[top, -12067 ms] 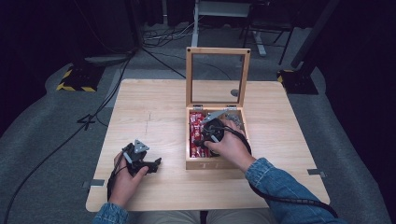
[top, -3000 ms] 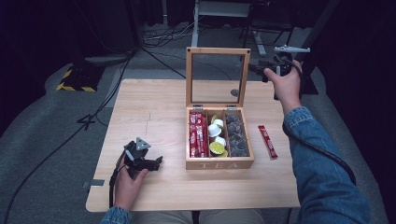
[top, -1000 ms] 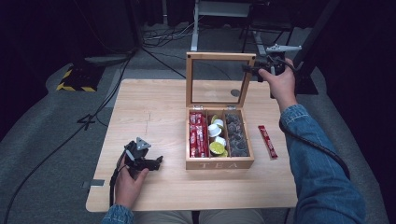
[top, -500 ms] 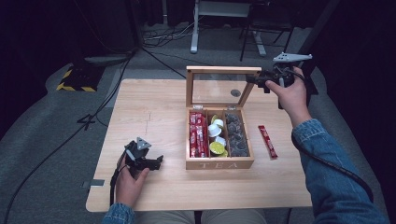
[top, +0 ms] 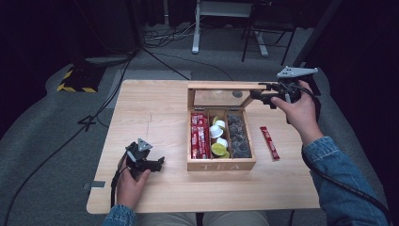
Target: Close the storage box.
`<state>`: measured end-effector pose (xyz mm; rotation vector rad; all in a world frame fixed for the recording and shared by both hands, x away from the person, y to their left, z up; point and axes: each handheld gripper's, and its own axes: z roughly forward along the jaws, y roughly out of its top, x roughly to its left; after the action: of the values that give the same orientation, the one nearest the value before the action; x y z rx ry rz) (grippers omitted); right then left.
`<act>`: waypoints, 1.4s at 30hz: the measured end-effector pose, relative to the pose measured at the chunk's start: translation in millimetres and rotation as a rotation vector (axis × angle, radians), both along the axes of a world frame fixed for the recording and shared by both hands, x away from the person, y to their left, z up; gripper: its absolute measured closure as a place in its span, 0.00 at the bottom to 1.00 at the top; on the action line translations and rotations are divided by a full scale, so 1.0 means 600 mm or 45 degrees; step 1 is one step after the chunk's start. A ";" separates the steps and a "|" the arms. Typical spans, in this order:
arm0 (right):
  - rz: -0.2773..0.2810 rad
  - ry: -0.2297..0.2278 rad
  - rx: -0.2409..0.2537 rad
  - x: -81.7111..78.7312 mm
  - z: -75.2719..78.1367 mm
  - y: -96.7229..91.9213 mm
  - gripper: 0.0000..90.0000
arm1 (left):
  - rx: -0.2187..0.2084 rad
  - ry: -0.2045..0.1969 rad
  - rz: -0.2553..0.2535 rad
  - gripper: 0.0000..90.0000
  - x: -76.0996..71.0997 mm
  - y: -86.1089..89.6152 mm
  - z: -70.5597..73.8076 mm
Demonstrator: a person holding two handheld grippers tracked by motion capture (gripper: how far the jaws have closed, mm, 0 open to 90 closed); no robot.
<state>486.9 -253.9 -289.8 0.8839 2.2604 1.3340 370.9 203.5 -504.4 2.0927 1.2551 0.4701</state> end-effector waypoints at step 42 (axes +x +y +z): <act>0.077 -0.025 -0.215 -0.158 -0.102 -0.007 0.47 | -0.003 0.000 0.000 0.11 0.000 0.000 0.000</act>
<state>391.9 -258.2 -351.2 0.7470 2.3605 1.1505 371.0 203.4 -504.5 2.0908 1.2554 0.4689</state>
